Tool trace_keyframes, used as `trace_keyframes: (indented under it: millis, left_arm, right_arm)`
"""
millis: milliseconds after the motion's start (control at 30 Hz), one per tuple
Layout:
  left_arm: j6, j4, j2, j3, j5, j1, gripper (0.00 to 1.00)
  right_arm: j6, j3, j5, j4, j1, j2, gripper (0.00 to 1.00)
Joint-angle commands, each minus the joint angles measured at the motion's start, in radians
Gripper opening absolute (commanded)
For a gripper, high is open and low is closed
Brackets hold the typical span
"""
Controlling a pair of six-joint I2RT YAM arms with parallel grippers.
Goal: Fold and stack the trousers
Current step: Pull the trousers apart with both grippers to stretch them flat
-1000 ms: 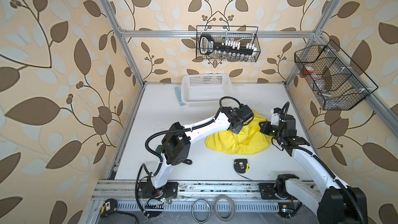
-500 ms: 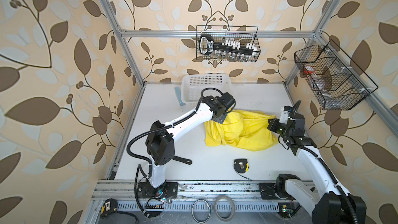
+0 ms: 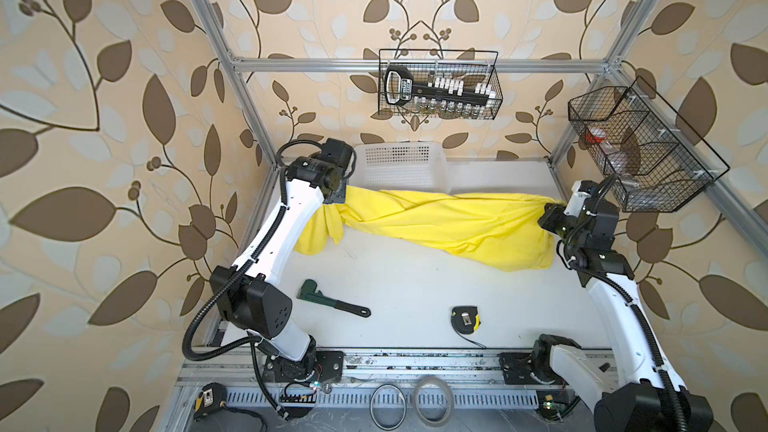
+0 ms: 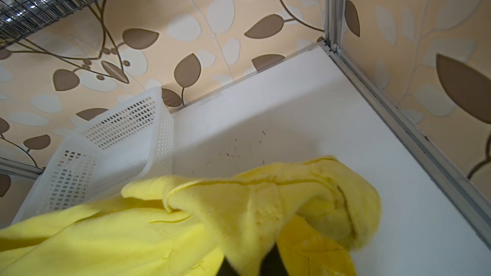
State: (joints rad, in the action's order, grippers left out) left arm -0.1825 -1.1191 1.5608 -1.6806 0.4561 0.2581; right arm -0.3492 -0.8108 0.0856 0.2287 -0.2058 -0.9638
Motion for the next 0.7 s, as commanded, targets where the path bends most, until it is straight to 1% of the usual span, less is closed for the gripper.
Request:
trace_keyframes:
  millis: [0, 67, 167, 300, 333, 400, 467, 567, 600, 633, 667]
  left_arm:
    - [-0.013, -0.030, -0.045, 0.077, 0.015, -0.052, 0.00]
    - [-0.022, 0.004, -0.038, 0.143, -0.001, -0.073, 0.01]
    - [-0.038, 0.043, -0.010, 0.213, -0.014, -0.107, 0.02]
    - [-0.048, 0.061, 0.033, 0.238, -0.017, -0.148, 0.03]
    - [-0.049, 0.065, 0.044, 0.241, -0.024, -0.158, 0.03]
    - [-0.051, 0.060, 0.071, 0.232, -0.025, -0.166, 0.05]
    - [-0.054, 0.060, 0.089, 0.228, -0.033, -0.166, 0.09]
    - [-0.057, 0.067, 0.096, 0.229, -0.043, -0.167, 0.13]
    - [-0.057, 0.066, 0.097, 0.228, -0.036, -0.167, 0.15]
    - [-0.057, 0.064, 0.095, 0.226, -0.029, -0.168, 0.16]
    - [-0.057, 0.062, 0.090, 0.224, -0.022, -0.167, 0.18]
  right_arm:
    - [0.013, 0.036, -0.006, -0.005, -0.006, -0.020, 0.00]
    - [0.013, 0.065, 0.025, -0.007, -0.004, -0.053, 0.00]
    - [0.016, 0.120, 0.033, -0.027, 0.014, -0.082, 0.00]
    - [0.024, 0.152, 0.017, -0.026, 0.038, -0.116, 0.00]
    - [0.027, 0.158, 0.014, -0.029, 0.046, -0.126, 0.01]
    - [0.035, 0.167, 0.012, -0.033, 0.066, -0.148, 0.06]
    - [0.048, 0.167, 0.007, -0.032, 0.092, -0.178, 0.12]
    - [0.065, 0.162, -0.004, -0.034, 0.124, -0.218, 0.17]
    - [0.067, 0.157, -0.016, -0.030, 0.129, -0.226, 0.19]
    - [0.067, 0.153, -0.025, -0.023, 0.129, -0.229, 0.24]
    - [0.068, 0.150, -0.034, -0.018, 0.130, -0.225, 0.32]
